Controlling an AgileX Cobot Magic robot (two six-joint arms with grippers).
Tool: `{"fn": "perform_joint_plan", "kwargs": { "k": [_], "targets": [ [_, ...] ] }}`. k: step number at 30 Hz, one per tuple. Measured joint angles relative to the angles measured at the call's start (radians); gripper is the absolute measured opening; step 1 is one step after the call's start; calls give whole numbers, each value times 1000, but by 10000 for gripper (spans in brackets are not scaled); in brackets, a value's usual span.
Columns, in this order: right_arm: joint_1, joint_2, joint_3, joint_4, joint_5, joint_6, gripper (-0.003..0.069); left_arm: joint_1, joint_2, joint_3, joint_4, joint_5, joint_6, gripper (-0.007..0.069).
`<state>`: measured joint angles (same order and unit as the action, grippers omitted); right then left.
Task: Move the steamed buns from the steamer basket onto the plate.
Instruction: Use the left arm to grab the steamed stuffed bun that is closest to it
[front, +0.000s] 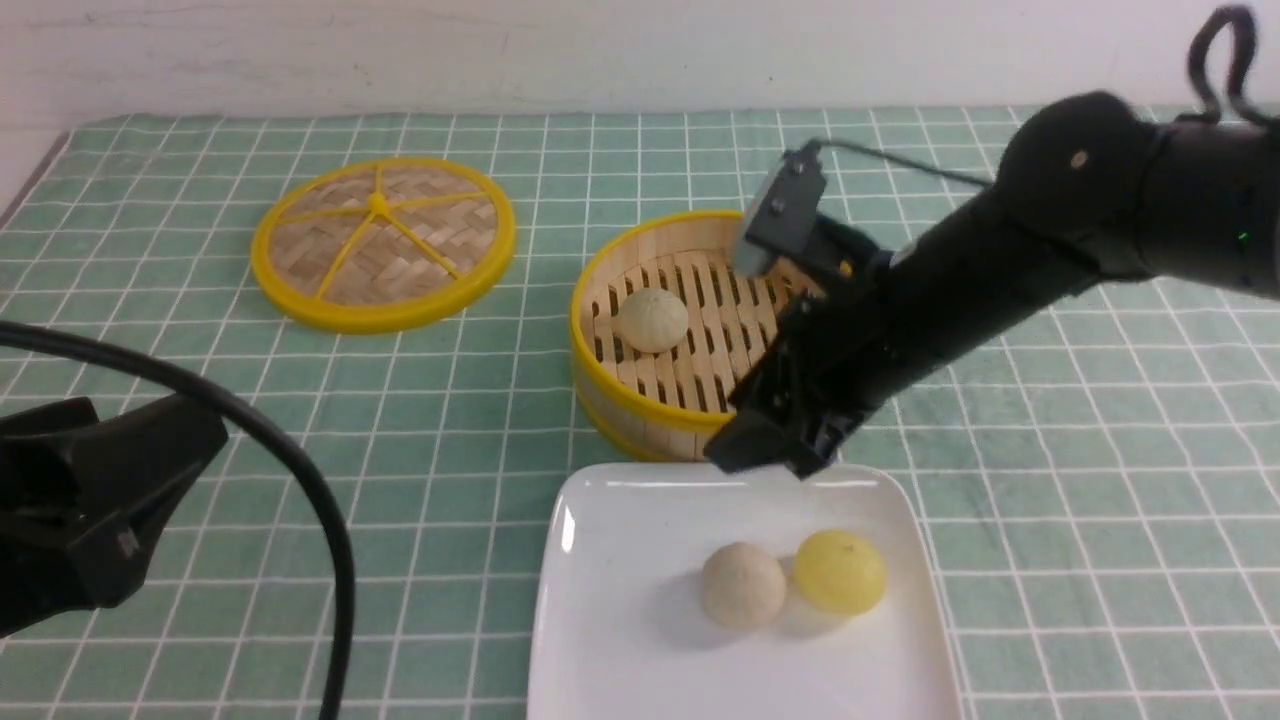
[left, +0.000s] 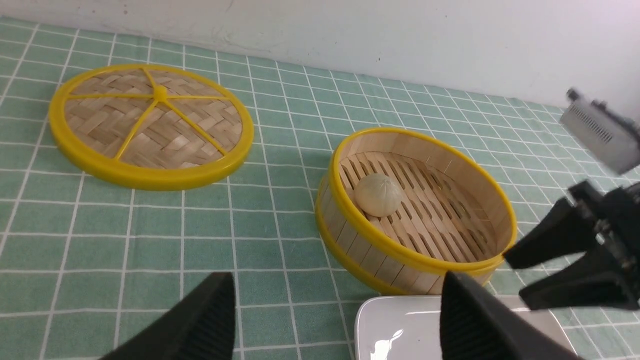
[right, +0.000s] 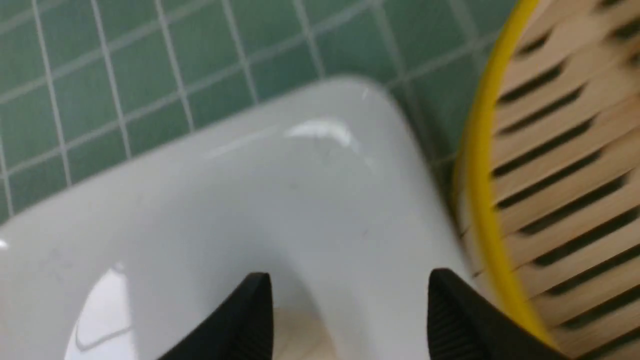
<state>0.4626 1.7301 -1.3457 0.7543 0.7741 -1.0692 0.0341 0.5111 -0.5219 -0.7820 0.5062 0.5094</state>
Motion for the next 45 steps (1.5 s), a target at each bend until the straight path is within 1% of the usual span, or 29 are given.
{"fn": "perform_joint_plan", "kwargs": {
  "k": [3,6,7,10,14,18,20,21,22,23,24,25,26,27,28,31,33,36,37,38,39,41,42,43,45],
  "targets": [
    [0,-86,-32,-11,-57,0,419,0,0,0,0,0,-1,544],
    [0,-238,-52,-53,-165,0,419,0,0,0,0,0,-1,544],
    [0,-257,-53,-56,-170,0,419,0,0,0,0,0,-1,544],
    [0,-396,-56,-119,-214,46,419,0,2,0,0,0,-1,544],
    [0,-498,-57,-241,-191,169,419,0,50,-1,-2,-11,0,544],
    [0,-561,-57,-414,-124,357,421,0,156,-27,-16,-4,38,544],
    [0,-593,-57,-519,-72,465,422,0,237,-57,-72,0,126,544],
    [0,-599,-57,-527,-67,474,422,0,244,-60,-79,0,126,544],
    [0,-624,-57,-575,-34,535,421,0,290,-83,-145,0,201,544],
    [0,-644,-57,-603,-10,563,421,0,322,-98,-191,-1,264,544],
    [0,-648,-57,-613,0,567,421,0,335,-105,-217,-1,290,544],
    [0,-692,-57,-645,40,598,421,0,391,-142,-345,11,421,544],
    [0,-705,-57,-656,57,606,421,0,417,-160,-403,20,482,544],
    [0,-714,-57,-658,61,607,421,0,423,-164,-418,27,497,544],
    [0,-748,-57,-670,96,616,421,0,484,-204,-540,67,629,544],
    [0,-800,-57,-689,141,621,421,0,577,-262,-668,150,772,542],
    [0,-823,-57,-698,171,622,421,0,643,-302,-706,204,814,534],
    [0,-853,-58,-712,225,625,421,0,757,-385,-687,299,812,518],
    [0,-854,-58,-712,228,625,421,0,770,-385,-687,304,810,517],
    [0,-859,-58,-718,252,626,421,0,819,-437,-635,348,782,507],
    [0,-859,-58,-717,252,626,421,0,824,-443,-628,360,778,505],
    [0,-859,-58,-720,278,626,421,-7,881,-529,-509,420,729,489],
    [0,-859,-58,-721,279,626,421,-7,884,-535,-500,420,725,488],
    [0,-857,-58,-721,284,626,421,-21,900,-585,-420,425,689,481],
    [0,-852,-58,-722,286,626,421,-49,909,-627,-349,409,645,477]
  ]
}}
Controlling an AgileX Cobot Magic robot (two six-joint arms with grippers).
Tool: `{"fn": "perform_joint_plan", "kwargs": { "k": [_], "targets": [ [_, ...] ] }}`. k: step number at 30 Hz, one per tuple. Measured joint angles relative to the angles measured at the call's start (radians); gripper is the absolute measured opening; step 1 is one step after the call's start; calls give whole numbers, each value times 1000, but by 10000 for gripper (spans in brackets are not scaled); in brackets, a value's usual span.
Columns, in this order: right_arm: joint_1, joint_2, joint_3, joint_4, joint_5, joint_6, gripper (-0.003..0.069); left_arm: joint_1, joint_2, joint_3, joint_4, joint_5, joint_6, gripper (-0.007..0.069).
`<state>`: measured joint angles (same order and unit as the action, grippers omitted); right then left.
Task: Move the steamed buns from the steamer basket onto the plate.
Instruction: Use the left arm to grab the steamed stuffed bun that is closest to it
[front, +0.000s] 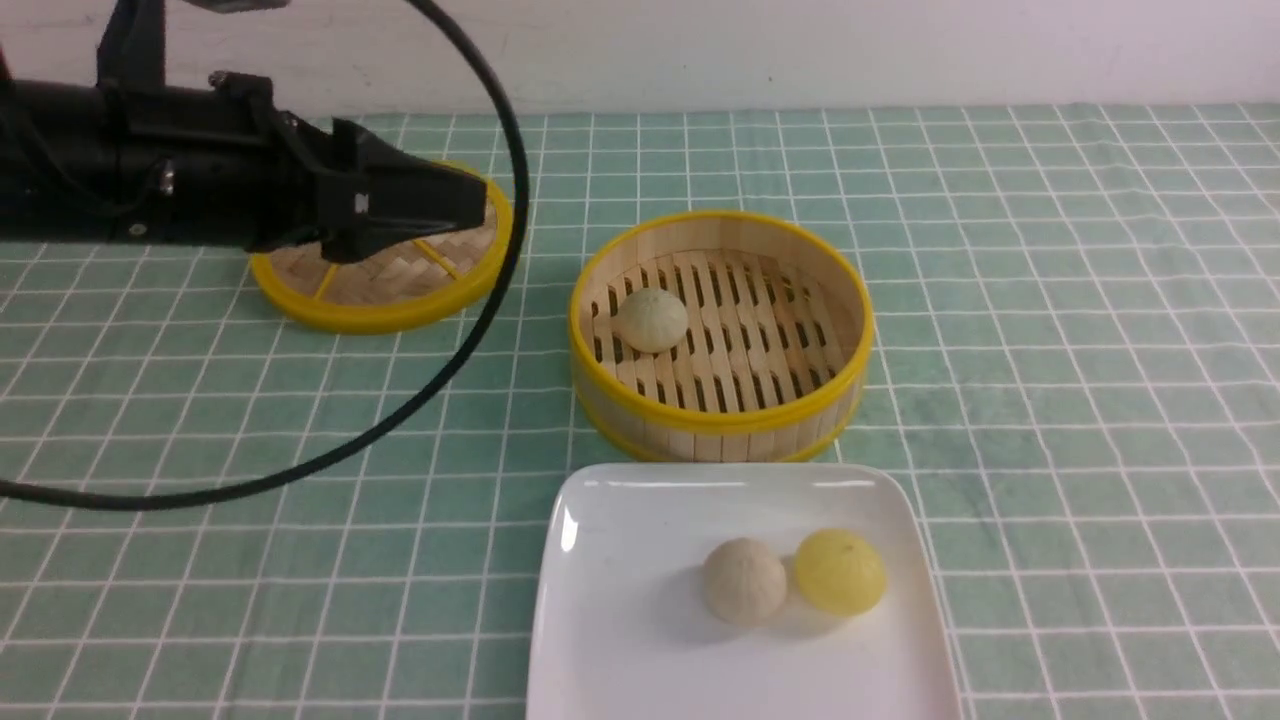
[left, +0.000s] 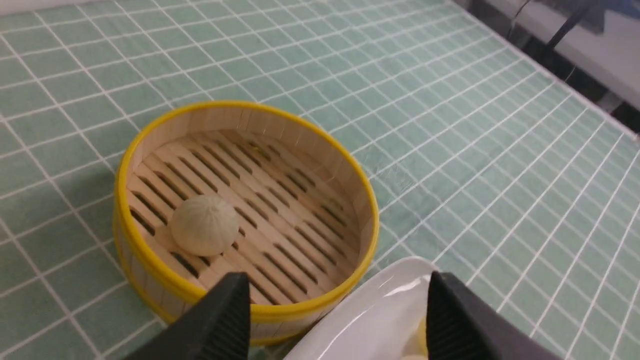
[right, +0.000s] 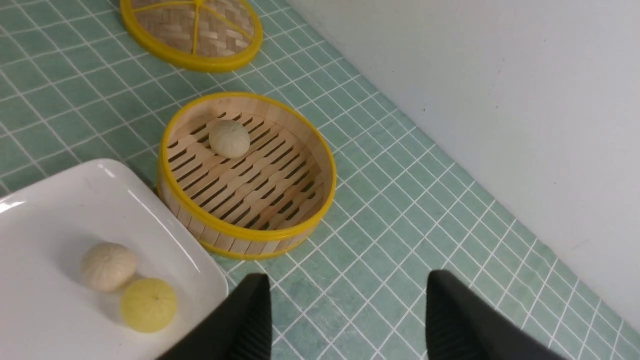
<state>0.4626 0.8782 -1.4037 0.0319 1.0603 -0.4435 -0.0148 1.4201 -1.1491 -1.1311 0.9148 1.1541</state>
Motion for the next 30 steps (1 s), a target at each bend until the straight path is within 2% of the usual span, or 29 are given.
{"fn": "perform_joint_plan", "kwargs": {
  "k": [1,5,12,19,30],
  "targets": [
    [0,2,0,-2,0,0,421,-26,3,-35,66,-35,-35,476],
    [0,2,0,-3,2,0,421,-102,21,-96,172,-112,-84,474],
    [0,2,0,-4,26,0,421,-251,129,-161,282,-210,-224,474],
    [0,2,0,-8,85,0,421,-280,228,-192,360,-212,-329,472],
    [0,2,0,-10,106,2,421,-280,265,-212,404,-243,-348,472]
  ]
}}
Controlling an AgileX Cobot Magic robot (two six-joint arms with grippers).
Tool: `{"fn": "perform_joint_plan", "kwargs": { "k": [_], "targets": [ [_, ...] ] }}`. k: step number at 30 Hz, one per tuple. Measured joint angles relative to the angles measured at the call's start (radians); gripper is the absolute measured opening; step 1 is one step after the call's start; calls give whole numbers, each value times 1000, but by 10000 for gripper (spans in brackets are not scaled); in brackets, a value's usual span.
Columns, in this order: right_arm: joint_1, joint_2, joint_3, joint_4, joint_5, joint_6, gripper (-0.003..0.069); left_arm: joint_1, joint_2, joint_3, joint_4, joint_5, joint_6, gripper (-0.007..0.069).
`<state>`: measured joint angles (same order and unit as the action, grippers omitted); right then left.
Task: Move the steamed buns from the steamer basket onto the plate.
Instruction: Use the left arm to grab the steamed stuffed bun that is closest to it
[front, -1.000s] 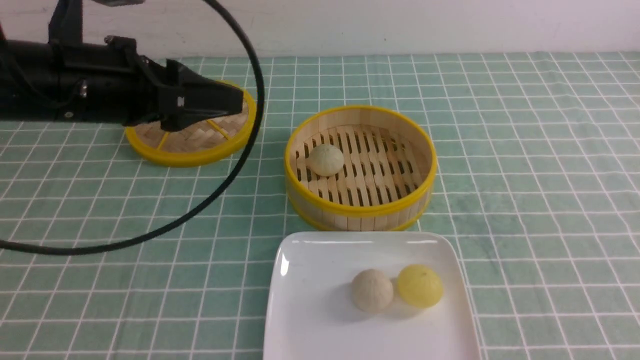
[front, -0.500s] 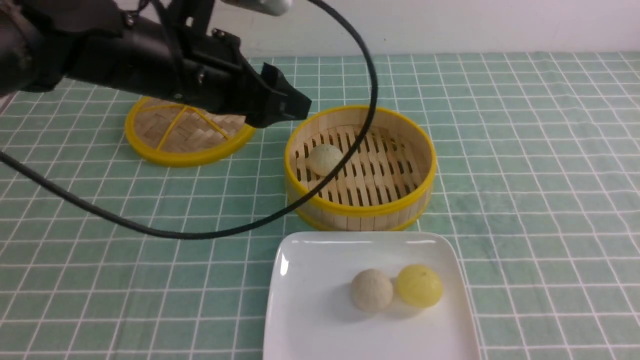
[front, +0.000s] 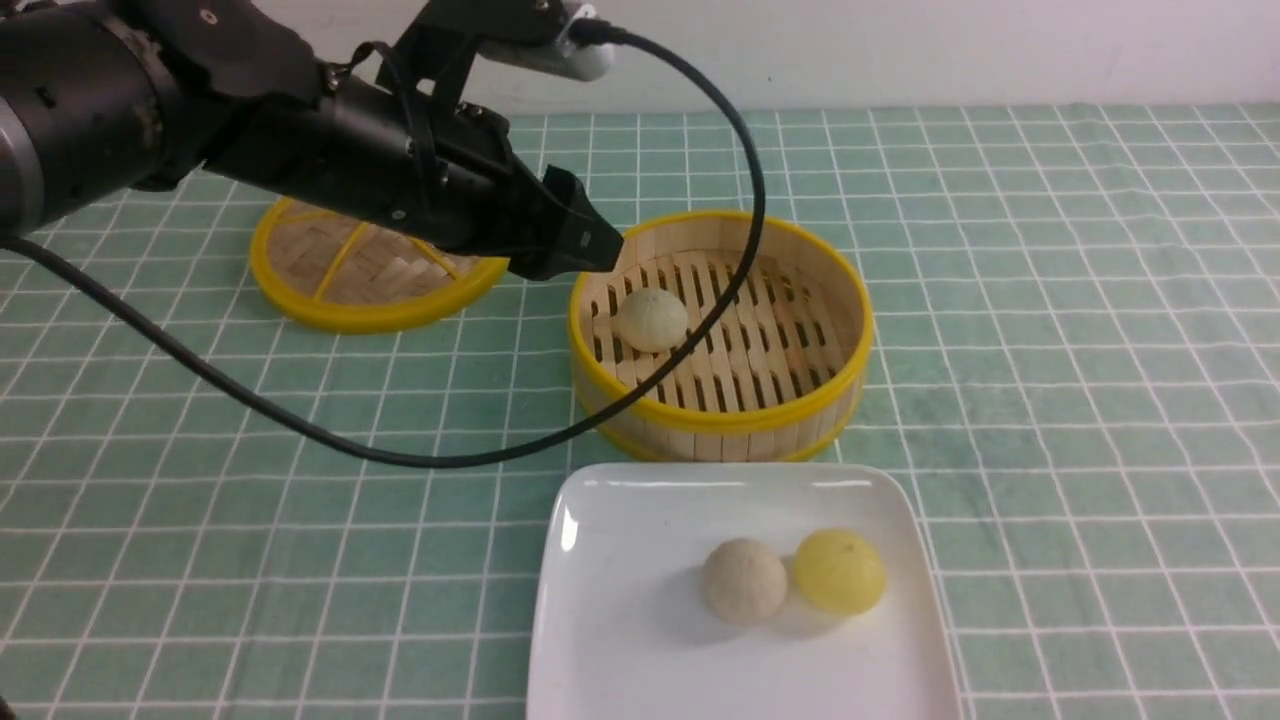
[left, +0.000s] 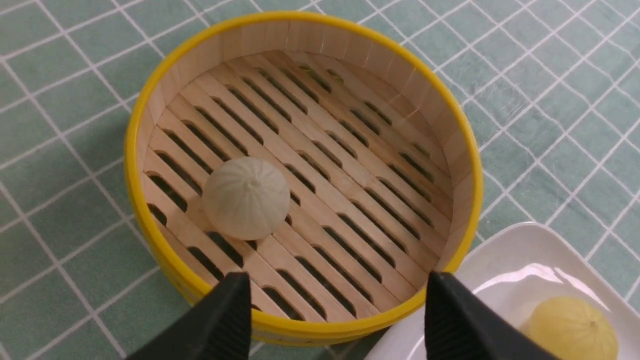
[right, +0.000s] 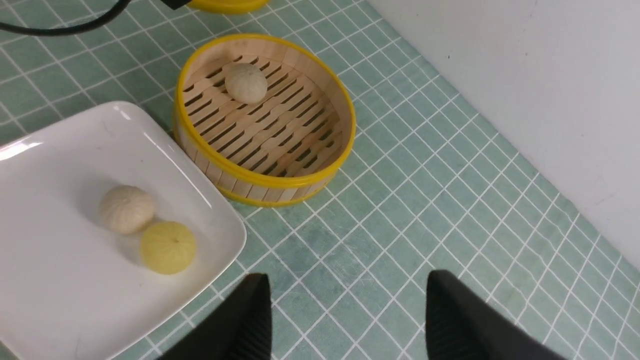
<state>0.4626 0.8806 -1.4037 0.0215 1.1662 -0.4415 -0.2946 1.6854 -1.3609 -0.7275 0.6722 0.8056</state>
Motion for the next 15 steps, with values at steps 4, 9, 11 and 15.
{"fn": "perform_joint_plan", "kwargs": {
  "k": [4,9,11,15],
  "targets": [
    [0,0,0,-1,26,12,421,0,47,0,21,-59,-6,472],
    [0,0,0,-1,61,24,421,0,116,-20,25,-116,-3,472],
    [0,0,0,-1,66,24,421,0,146,-39,26,-128,0,472],
    [0,0,0,0,74,24,421,-11,218,-106,30,-145,9,472]
  ]
}}
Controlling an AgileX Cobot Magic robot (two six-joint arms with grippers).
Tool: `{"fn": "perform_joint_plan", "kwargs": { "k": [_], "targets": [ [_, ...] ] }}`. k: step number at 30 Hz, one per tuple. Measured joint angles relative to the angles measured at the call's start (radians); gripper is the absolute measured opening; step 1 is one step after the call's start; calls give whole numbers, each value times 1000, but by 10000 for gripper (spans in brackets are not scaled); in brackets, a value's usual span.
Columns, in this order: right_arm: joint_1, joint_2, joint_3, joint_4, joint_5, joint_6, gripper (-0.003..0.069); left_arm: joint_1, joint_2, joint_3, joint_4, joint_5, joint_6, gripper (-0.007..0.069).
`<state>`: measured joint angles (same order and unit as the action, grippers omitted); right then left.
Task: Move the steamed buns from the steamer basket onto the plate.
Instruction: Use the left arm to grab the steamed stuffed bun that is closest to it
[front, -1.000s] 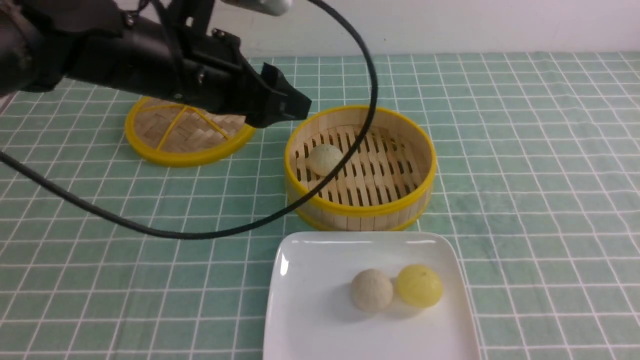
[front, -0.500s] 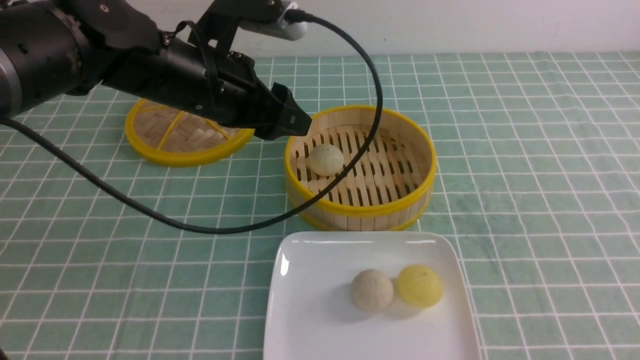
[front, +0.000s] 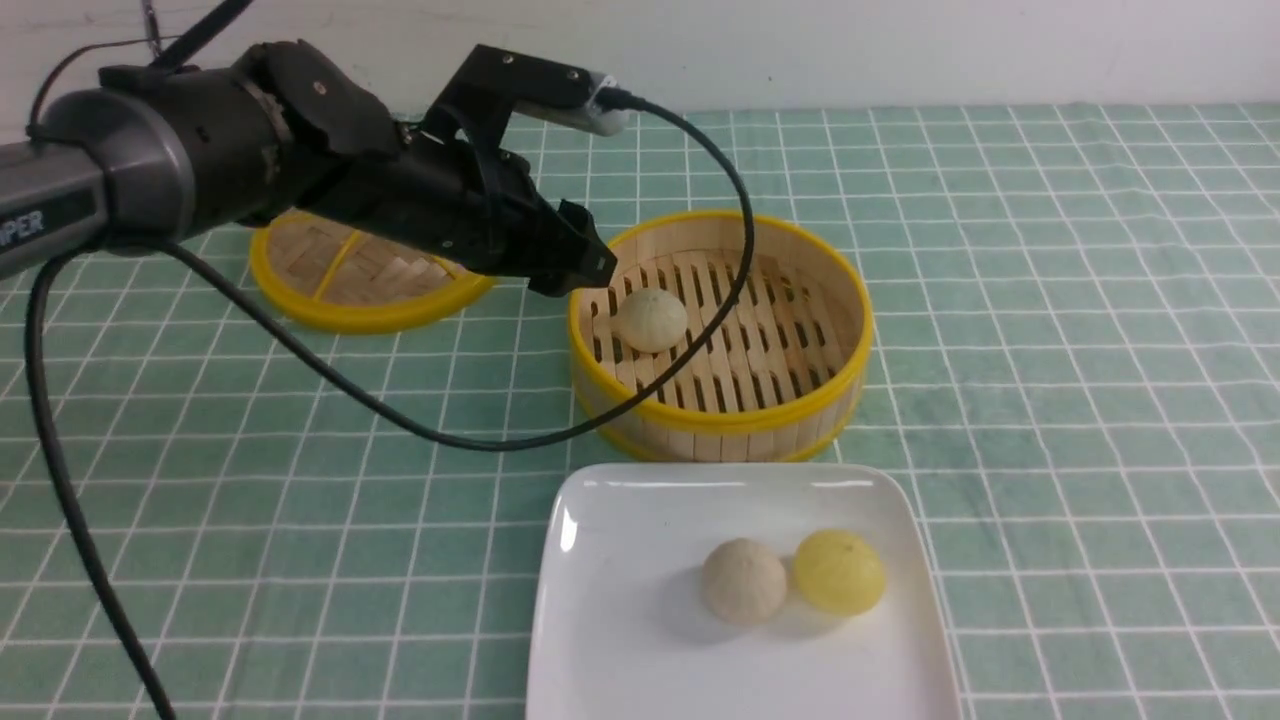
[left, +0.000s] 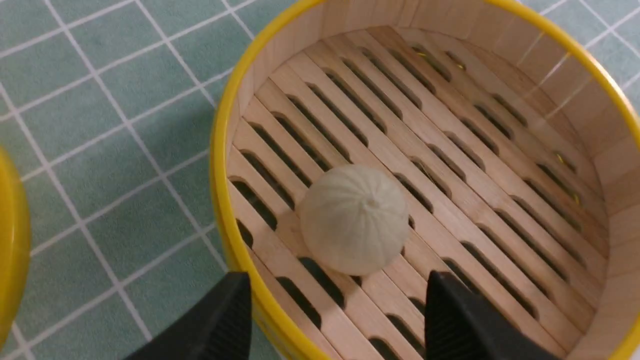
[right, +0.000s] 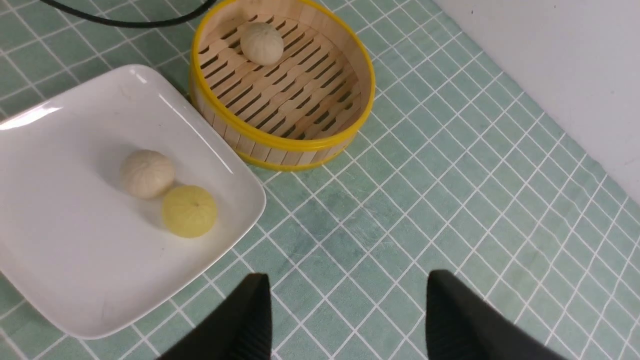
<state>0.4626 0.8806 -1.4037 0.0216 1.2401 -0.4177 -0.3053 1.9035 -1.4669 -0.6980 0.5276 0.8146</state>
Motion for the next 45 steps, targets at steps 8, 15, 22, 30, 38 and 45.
{"fn": "perform_joint_plan", "kwargs": {
  "k": [8,15,22,30,38,45],
  "targets": [
    [0,0,0,0,5,0,421,-84,104,-158,100,-2,21,472],
    [0,0,0,1,28,0,421,-111,123,-173,242,6,-49,472],
    [0,0,0,3,29,1,421,-109,142,-176,316,4,-73,472],
    [0,0,0,3,29,1,421,-109,182,-176,320,4,-73,472],
    [0,0,0,2,29,1,421,-109,230,-179,312,-38,-73,468],
    [0,0,0,4,29,3,421,-109,249,-181,301,-76,-73,279]
  ]
}}
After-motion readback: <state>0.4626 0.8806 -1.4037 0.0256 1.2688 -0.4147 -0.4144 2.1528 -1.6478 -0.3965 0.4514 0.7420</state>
